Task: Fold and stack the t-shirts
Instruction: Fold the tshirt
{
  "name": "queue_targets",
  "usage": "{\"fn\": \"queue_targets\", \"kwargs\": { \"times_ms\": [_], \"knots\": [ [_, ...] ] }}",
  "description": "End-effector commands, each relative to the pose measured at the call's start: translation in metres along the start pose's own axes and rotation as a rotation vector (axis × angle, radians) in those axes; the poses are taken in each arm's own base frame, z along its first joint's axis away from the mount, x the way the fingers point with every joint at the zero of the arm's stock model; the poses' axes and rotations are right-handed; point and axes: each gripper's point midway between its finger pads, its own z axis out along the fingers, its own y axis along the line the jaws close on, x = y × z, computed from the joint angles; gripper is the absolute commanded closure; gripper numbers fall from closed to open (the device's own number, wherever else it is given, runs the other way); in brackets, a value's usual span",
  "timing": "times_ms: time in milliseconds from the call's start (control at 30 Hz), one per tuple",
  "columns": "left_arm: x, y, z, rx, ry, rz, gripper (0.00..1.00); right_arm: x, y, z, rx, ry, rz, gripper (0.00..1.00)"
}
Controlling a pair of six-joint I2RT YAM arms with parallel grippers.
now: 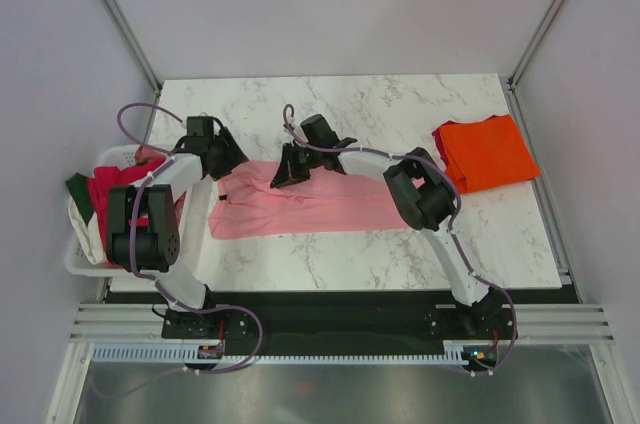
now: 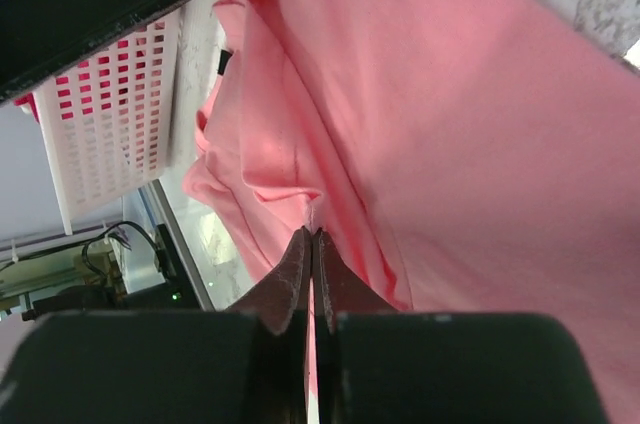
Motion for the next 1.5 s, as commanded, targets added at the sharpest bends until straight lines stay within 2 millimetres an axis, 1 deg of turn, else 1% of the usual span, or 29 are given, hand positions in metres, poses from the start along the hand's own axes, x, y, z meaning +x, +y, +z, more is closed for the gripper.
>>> {"fn": "queue_targets", "kwargs": {
  "times_ms": [0, 67, 100, 167, 200, 233, 267, 300, 367, 433, 467, 500, 600, 700, 867, 900, 933, 1000, 1033, 1133, 1200, 1233, 1267, 1300, 1333, 1367, 1400, 1433, 1467],
  "knots": [
    [-0.017, -0.004, -0.009, 0.008, -0.072, -0.020, 0.33, -0.005, 0.019, -0.012, -0.031, -0.015, -0.056, 1.00],
    [-0.018, -0.005, -0.010, 0.009, -0.076, -0.018, 0.33, 0.003, 0.019, -0.017, -0.028, -0.002, -0.058, 1.00],
    [-0.017, -0.004, -0.010, 0.006, -0.074, -0.018, 0.33, 0.001, 0.026, -0.024, -0.034, -0.010, -0.069, 1.00],
    [-0.018, -0.004, -0.011, 0.007, -0.076, -0.018, 0.33, 0.014, 0.023, -0.031, -0.031, 0.012, -0.067, 1.00],
    [-0.017, -0.005, -0.011, 0.008, -0.076, -0.017, 0.33, 0.014, 0.034, -0.039, -0.042, 0.004, -0.085, 1.00],
    [-0.018, -0.004, -0.011, 0.008, -0.078, -0.018, 0.33, 0.026, 0.026, -0.042, -0.028, 0.026, -0.070, 1.00],
    [-0.018, -0.005, -0.011, 0.009, -0.077, -0.015, 0.33, 0.031, 0.025, -0.046, -0.023, 0.030, -0.077, 0.96],
    [-0.018, -0.005, -0.011, 0.010, -0.076, -0.015, 0.33, 0.034, 0.029, -0.051, -0.029, 0.034, -0.083, 0.79],
    [-0.018, -0.004, -0.012, 0.008, -0.078, -0.018, 0.33, 0.053, 0.023, -0.056, -0.030, 0.078, -0.066, 0.71],
    [-0.017, -0.004, -0.012, 0.008, -0.078, -0.018, 0.33, 0.071, 0.016, -0.060, -0.032, 0.120, -0.045, 0.57],
    [-0.017, -0.004, -0.013, 0.007, -0.080, -0.017, 0.33, 0.072, 0.020, -0.065, -0.035, 0.115, -0.056, 0.56],
    [-0.016, -0.004, -0.013, 0.007, -0.079, -0.019, 0.33, 0.080, 0.015, -0.067, -0.024, 0.124, -0.053, 0.54],
    [-0.018, -0.004, -0.017, 0.008, -0.092, -0.020, 0.33, 0.076, 0.022, -0.079, -0.024, 0.098, -0.073, 0.45],
    [-0.020, -0.004, -0.021, 0.014, -0.107, -0.022, 0.33, 0.060, 0.026, -0.081, 0.001, 0.047, -0.095, 0.38],
    [-0.019, -0.003, -0.023, 0.014, -0.113, -0.023, 0.33, 0.020, 0.048, -0.066, -0.030, -0.051, -0.132, 0.35],
    [-0.019, -0.003, -0.022, 0.013, -0.114, -0.025, 0.33, 0.021, 0.045, -0.056, -0.023, -0.044, -0.132, 0.35],
    [-0.019, -0.003, -0.023, 0.012, -0.114, -0.022, 0.33, 0.010, 0.056, -0.053, -0.035, -0.065, -0.159, 0.35],
    [-0.019, -0.003, -0.023, 0.010, -0.113, -0.022, 0.33, 0.011, 0.055, -0.036, -0.029, -0.052, -0.171, 0.36],
    [-0.019, -0.003, -0.025, 0.010, -0.113, -0.023, 0.33, 0.003, 0.063, -0.033, -0.036, -0.063, -0.183, 0.37],
    [-0.016, -0.004, -0.028, 0.018, -0.108, -0.012, 0.33, 0.004, 0.060, -0.016, -0.016, -0.058, -0.174, 0.41],
    [-0.018, -0.001, -0.034, 0.007, -0.126, -0.014, 0.34, 0.001, 0.057, -0.014, 0.035, -0.094, -0.181, 0.43],
    [-0.017, 0.002, -0.036, -0.004, -0.128, -0.015, 0.34, 0.007, 0.049, -0.014, 0.073, -0.090, -0.167, 0.44],
    [-0.021, 0.004, -0.041, -0.018, -0.151, -0.022, 0.34, 0.005, 0.051, -0.019, 0.099, -0.115, -0.161, 0.46],
    [-0.021, 0.005, -0.043, -0.027, -0.157, -0.029, 0.34, 0.017, 0.037, -0.019, 0.145, -0.110, -0.097, 0.48],
    [-0.018, 0.010, -0.044, -0.041, -0.154, -0.032, 0.34, 0.015, 0.031, -0.021, 0.177, -0.155, -0.072, 0.50],
    [-0.021, 0.009, -0.049, -0.042, -0.170, -0.044, 0.34, 0.014, 0.040, -0.029, 0.172, -0.192, -0.058, 0.52],
    [-0.022, 0.011, -0.052, -0.053, -0.182, -0.050, 0.34, 0.023, 0.042, -0.029, 0.181, -0.206, -0.030, 0.52],
    [-0.020, 0.014, -0.053, -0.060, -0.184, -0.056, 0.34, 0.032, 0.033, -0.028, 0.187, -0.246, 0.025, 0.52],
    [-0.023, 0.014, -0.059, -0.064, -0.206, -0.072, 0.34, 0.033, 0.041, -0.032, 0.172, -0.272, 0.036, 0.50]
  ]
}}
